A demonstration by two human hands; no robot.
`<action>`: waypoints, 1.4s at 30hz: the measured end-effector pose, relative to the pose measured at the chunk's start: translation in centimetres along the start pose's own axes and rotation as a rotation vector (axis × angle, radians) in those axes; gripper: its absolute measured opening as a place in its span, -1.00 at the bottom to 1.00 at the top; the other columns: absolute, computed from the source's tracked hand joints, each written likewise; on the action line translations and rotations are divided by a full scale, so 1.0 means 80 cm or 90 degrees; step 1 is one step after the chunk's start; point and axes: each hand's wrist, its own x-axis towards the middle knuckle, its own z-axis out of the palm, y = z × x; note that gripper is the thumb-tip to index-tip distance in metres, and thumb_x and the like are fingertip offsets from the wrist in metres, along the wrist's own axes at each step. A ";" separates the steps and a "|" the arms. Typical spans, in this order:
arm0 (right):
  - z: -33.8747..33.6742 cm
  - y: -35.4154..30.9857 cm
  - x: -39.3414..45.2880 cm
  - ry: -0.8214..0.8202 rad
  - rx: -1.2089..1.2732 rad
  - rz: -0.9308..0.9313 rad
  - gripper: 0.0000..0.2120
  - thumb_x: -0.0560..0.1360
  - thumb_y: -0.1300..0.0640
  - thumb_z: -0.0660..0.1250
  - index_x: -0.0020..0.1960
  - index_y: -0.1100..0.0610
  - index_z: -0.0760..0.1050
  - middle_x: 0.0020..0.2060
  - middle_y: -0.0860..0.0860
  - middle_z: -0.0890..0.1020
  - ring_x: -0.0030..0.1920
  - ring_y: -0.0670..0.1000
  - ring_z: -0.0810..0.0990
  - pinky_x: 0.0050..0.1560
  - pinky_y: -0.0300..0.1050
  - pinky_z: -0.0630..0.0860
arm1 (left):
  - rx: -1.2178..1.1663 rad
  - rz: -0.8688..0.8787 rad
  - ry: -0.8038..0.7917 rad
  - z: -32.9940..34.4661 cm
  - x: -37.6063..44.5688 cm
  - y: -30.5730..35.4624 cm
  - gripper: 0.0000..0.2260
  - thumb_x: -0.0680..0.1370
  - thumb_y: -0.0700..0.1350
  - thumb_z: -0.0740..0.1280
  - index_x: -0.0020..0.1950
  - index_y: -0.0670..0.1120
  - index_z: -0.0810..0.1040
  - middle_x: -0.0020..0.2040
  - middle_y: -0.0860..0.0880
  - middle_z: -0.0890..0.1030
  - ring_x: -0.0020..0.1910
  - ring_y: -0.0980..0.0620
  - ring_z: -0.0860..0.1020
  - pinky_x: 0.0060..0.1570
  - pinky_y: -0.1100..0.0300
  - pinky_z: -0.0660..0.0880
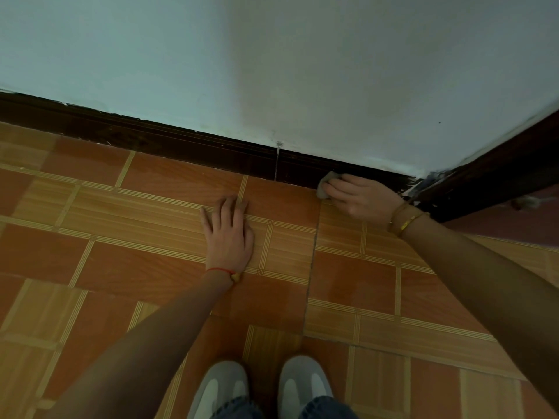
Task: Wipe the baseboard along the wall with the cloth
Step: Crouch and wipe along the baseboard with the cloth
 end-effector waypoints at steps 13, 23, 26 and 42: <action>-0.004 -0.005 0.021 -0.019 -0.046 0.053 -0.66 0.61 0.22 0.14 0.32 0.27 0.48 0.36 0.18 0.46 0.38 0.13 0.41 0.47 0.04 0.12 | -0.017 -0.001 -0.004 -0.003 0.000 0.001 -0.54 0.59 -0.02 0.11 0.49 -0.06 0.35 0.47 -0.13 0.38 0.51 -0.16 0.24 0.50 -0.36 0.03; -0.018 0.007 -0.076 -0.093 -0.038 0.054 -0.53 0.64 0.33 -0.12 0.21 0.32 0.56 0.31 0.23 0.49 0.32 0.20 0.36 0.42 0.08 0.19 | -0.022 0.003 0.006 -0.003 -0.001 0.000 -0.56 0.59 -0.04 0.13 0.48 -0.07 0.36 0.47 -0.14 0.38 0.51 -0.17 0.24 0.50 -0.35 0.02; -0.019 0.011 -0.070 -0.079 -0.038 0.034 -0.47 0.65 0.34 -0.17 0.17 0.30 0.59 0.26 0.22 0.54 0.27 0.19 0.39 0.39 0.05 0.21 | -0.015 0.000 0.005 -0.004 -0.001 0.002 -0.56 0.59 -0.03 0.12 0.47 -0.07 0.37 0.47 -0.13 0.39 0.51 -0.17 0.26 0.51 -0.35 0.02; -0.032 -0.002 0.123 0.140 -0.008 0.083 -0.78 0.58 0.32 0.21 0.08 0.22 0.61 0.19 0.11 0.58 0.25 0.09 0.53 0.36 -0.03 0.40 | -0.015 0.005 0.009 -0.002 0.000 -0.001 -0.55 0.58 -0.01 0.13 0.47 -0.06 0.36 0.46 -0.14 0.40 0.50 -0.17 0.26 0.50 -0.36 0.05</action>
